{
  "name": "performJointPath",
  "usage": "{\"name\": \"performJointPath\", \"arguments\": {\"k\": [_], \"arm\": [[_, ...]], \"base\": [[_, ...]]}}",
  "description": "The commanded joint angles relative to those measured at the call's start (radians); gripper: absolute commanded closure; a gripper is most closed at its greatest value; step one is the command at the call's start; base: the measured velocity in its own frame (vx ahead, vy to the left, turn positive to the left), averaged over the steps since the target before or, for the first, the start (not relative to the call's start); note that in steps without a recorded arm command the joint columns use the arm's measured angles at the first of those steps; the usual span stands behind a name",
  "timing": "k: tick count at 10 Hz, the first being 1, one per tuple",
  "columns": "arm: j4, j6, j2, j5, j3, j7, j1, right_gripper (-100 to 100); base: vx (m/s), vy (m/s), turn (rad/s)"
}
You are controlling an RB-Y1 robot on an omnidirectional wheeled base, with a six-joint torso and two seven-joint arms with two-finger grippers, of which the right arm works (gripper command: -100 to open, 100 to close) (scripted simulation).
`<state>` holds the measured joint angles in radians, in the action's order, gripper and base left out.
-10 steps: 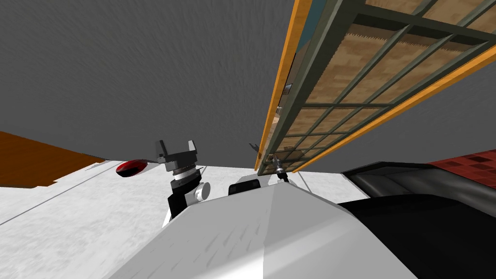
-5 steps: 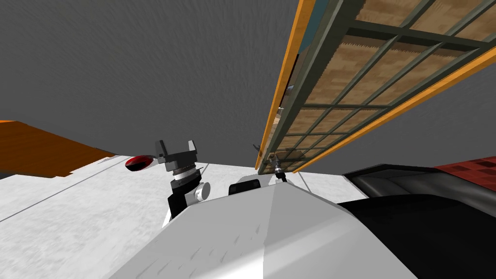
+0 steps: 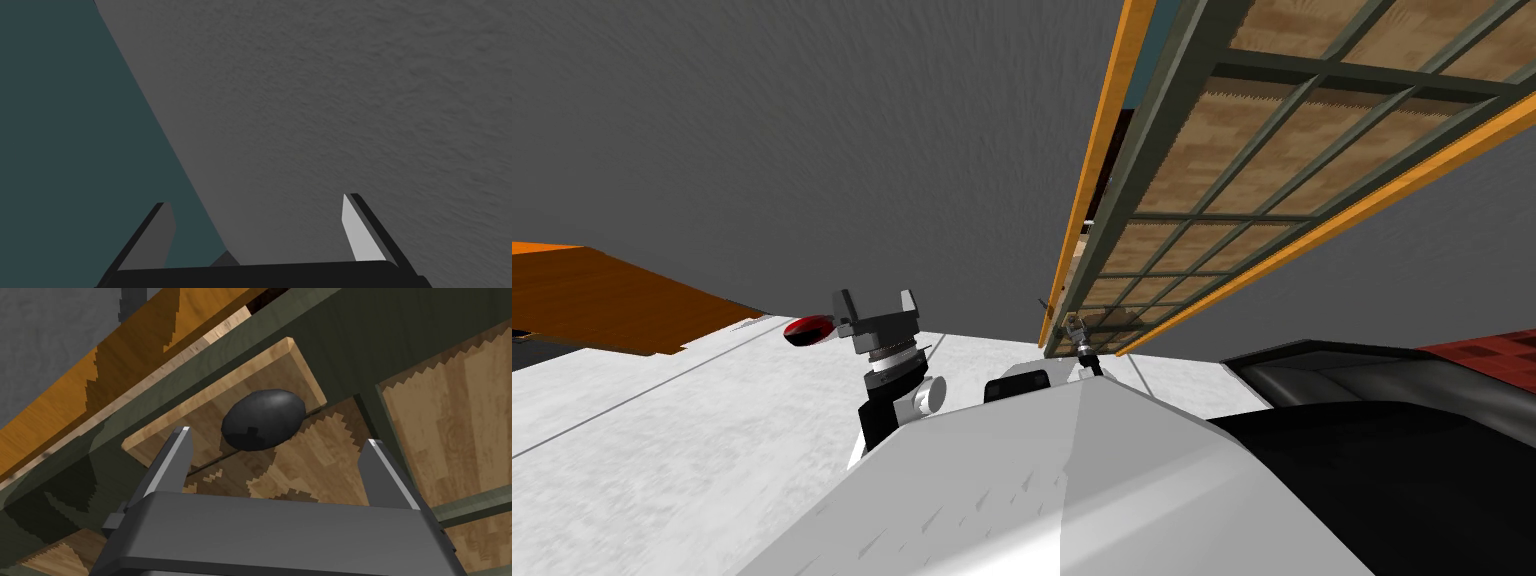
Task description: Pull the door open
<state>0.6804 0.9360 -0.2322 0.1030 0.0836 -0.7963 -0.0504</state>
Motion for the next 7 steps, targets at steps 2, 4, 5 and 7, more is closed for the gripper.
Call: {"name": "performJointPath", "arguments": {"k": [2,4,5,7], "arm": [[0.010,-0.015,0.007,0.036,-0.020,-0.077,0.005,-100],[0.013,-0.021,0.009,0.053,-0.030,-0.129,0.009,-100],[0.013,-0.021,0.009,0.053,-0.030,-0.134,0.009,-100],[0.019,-0.033,0.015,0.088,-0.049,-0.201,0.016,-100]], "base": [[-0.071,-0.021,0.043],[-0.060,-0.019,0.025],[-0.045,-0.011,0.021],[-0.059,-0.015,0.052]]}}
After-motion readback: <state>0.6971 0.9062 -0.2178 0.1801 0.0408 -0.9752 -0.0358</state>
